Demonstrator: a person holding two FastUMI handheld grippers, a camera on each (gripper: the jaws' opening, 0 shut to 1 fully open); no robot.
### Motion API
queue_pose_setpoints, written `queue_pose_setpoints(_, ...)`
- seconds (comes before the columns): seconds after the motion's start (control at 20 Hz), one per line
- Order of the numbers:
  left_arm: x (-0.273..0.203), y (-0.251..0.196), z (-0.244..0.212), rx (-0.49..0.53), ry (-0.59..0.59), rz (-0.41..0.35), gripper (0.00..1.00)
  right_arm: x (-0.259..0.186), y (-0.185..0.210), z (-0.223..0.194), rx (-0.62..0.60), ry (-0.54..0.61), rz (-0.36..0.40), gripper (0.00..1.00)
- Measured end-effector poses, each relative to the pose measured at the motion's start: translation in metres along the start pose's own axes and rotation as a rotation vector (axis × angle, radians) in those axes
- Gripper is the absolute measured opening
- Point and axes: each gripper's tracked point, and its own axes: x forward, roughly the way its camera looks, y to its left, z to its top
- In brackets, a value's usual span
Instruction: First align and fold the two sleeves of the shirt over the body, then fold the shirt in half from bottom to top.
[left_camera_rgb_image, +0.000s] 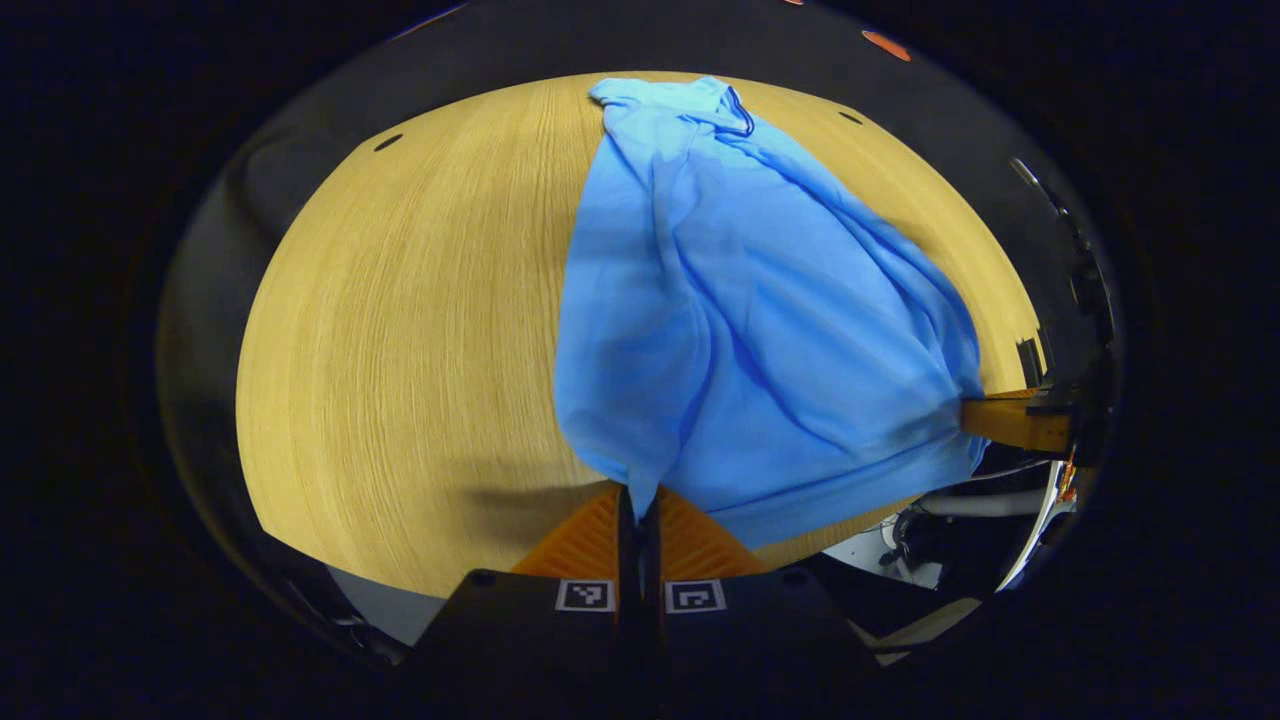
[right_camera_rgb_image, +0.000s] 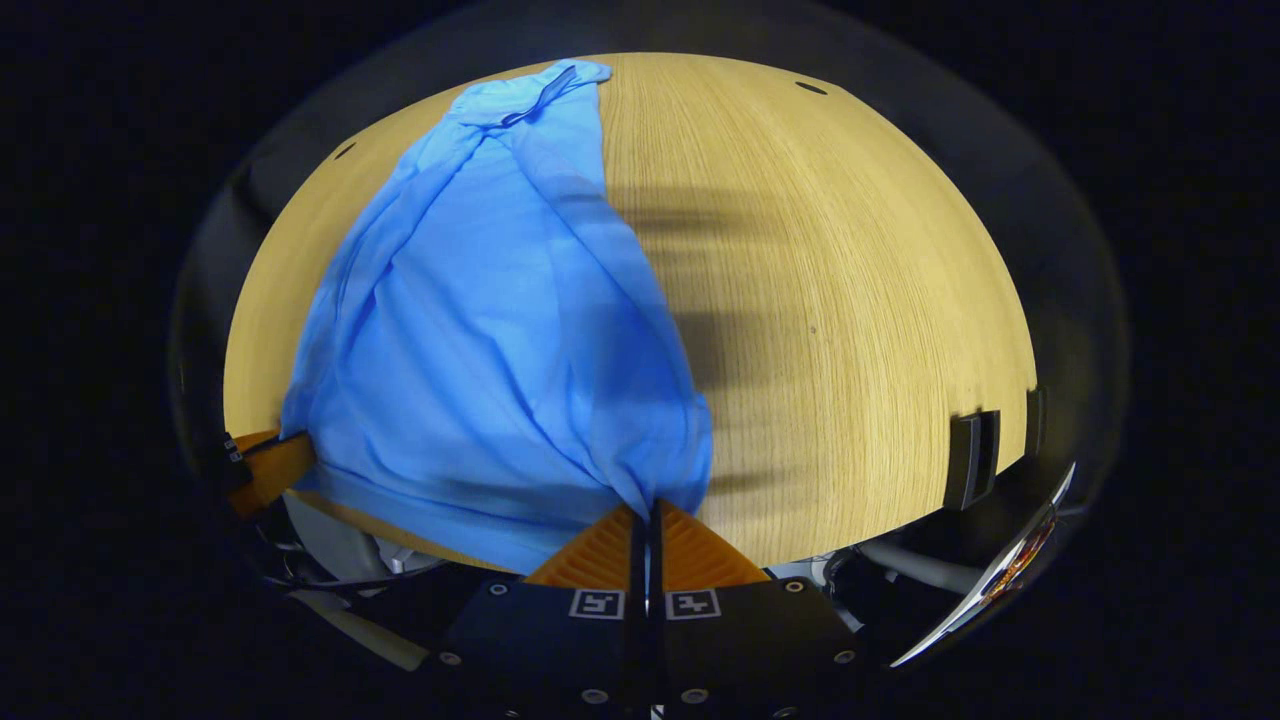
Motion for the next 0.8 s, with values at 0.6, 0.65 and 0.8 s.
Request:
queue_pose_setpoints(0.6, -0.033, -0.008, 0.055, -0.105, -0.074, -0.081, 0.05, -0.055, 0.012, 0.085, -0.007, -0.116, 0.077, 0.00)
queue_pose_setpoints(0.65, -0.036, -0.007, 0.064, -0.107, -0.090, -0.084, 0.05, -0.061, 0.014, 0.097, -0.013, -0.131, 0.080, 0.00)
queue_pose_setpoints(0.8, -0.041, 0.001, 0.090, -0.110, -0.135, -0.078, 0.05, -0.071, 0.011, 0.133, -0.033, -0.180, 0.080, 0.01)
